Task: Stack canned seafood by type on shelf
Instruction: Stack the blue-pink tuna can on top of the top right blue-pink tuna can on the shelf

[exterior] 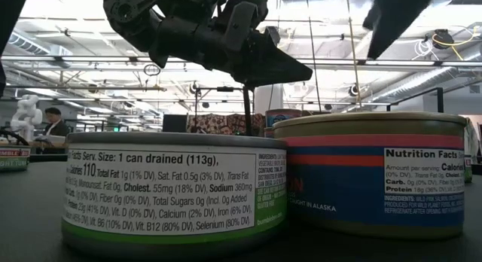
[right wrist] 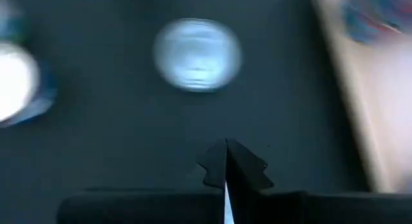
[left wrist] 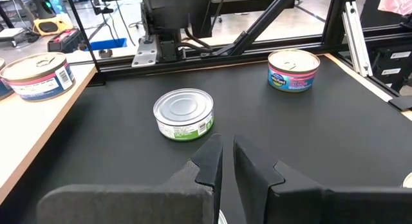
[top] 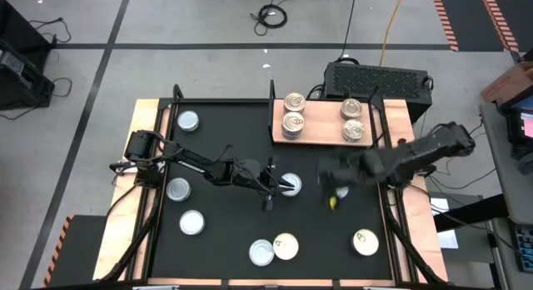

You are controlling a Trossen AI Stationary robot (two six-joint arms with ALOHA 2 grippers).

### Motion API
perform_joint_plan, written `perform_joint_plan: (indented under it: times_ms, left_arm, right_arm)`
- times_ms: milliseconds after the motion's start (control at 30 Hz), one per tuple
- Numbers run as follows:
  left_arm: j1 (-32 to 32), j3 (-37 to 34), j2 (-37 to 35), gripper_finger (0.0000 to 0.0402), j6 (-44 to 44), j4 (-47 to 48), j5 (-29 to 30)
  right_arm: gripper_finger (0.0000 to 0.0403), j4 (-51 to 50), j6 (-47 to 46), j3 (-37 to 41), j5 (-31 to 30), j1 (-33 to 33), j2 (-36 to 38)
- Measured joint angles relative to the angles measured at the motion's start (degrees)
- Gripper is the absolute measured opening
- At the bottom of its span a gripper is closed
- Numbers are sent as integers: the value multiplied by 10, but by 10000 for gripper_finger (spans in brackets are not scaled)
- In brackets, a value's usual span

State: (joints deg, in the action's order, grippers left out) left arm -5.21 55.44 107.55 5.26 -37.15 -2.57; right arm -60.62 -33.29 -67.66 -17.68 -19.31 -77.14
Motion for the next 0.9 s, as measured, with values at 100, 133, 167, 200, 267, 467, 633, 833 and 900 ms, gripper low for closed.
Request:
perform_joint_plan:
  times_ms: [100,133,167,200,267,467,633,833,900]
  left_arm:
    - [0,0,0,42,0,0,0]
    - [0,0,0,42,-1,0,0]
    - [0,0,0,42,-2,0,0]
    - [0,0,0,42,-3,0,0]
    - [0,0,0,42,-4,0,0]
    - [0,0,0,42,-4,0,0]
    - [0,0,0,42,-4,1,0]
    - [0,0,0,42,-4,1,0]
    - [0,0,0,42,-4,2,0]
  right_arm:
    - [0,84,45,0,-14,-87,-27]
    - [0,110,63,0,-21,-113,-38]
    - [0,139,83,0,-27,-134,-50]
    - [0,169,106,0,-30,-152,-63]
    - [0,210,160,0,-29,-184,-85]
    - [0,269,316,0,16,-227,-145]
    - [2,302,357,0,15,-228,-194]
    - [51,348,506,0,15,-230,-246]
    - [77,367,545,0,13,-230,-260]
